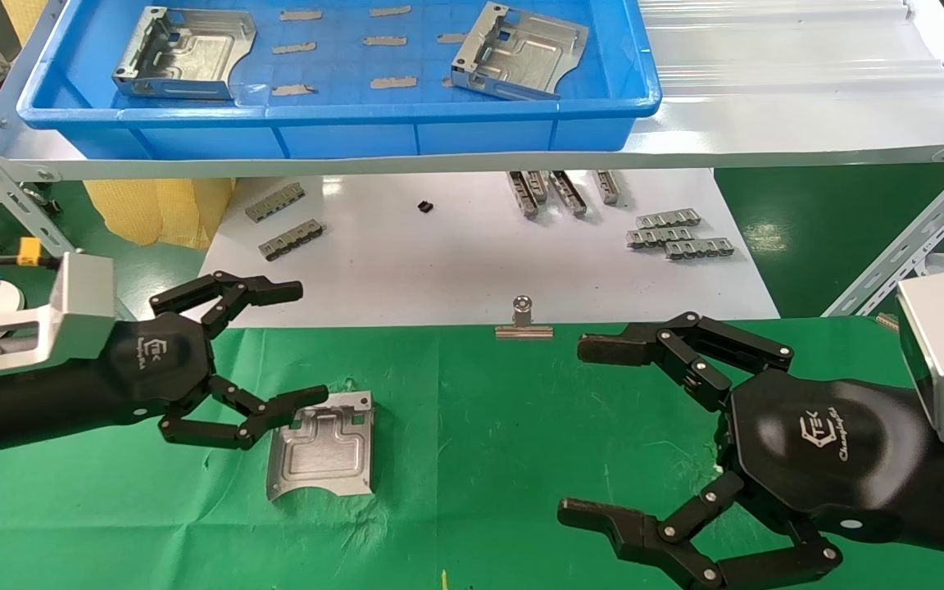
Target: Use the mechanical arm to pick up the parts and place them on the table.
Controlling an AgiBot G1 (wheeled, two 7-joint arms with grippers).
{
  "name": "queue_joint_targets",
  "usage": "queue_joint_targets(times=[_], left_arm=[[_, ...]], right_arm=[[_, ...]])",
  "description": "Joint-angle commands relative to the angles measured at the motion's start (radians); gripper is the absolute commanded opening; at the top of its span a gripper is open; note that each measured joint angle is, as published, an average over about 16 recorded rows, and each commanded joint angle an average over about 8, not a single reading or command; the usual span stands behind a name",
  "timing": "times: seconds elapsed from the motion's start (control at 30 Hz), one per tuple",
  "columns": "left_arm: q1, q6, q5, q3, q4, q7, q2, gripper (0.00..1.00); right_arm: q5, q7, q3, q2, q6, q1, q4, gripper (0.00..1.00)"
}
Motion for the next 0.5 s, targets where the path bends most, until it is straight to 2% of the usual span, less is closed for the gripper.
queue_joint_targets(times=[0.03, 0.5], left_arm=[[0.018, -0.003, -0.012, -0.012, -0.043, -0.030, -0.011, 1.00], [0.146, -0.027, -0.098, -0.096, -0.342, -0.239, -0.090, 1.00]], right_arm=[[0.000, 0.000, 0.000, 0.000, 0.000, 0.000, 0.000, 1.00], [0.000, 0.000, 0.000, 0.000, 0.000, 0.000, 0.000, 1.00]])
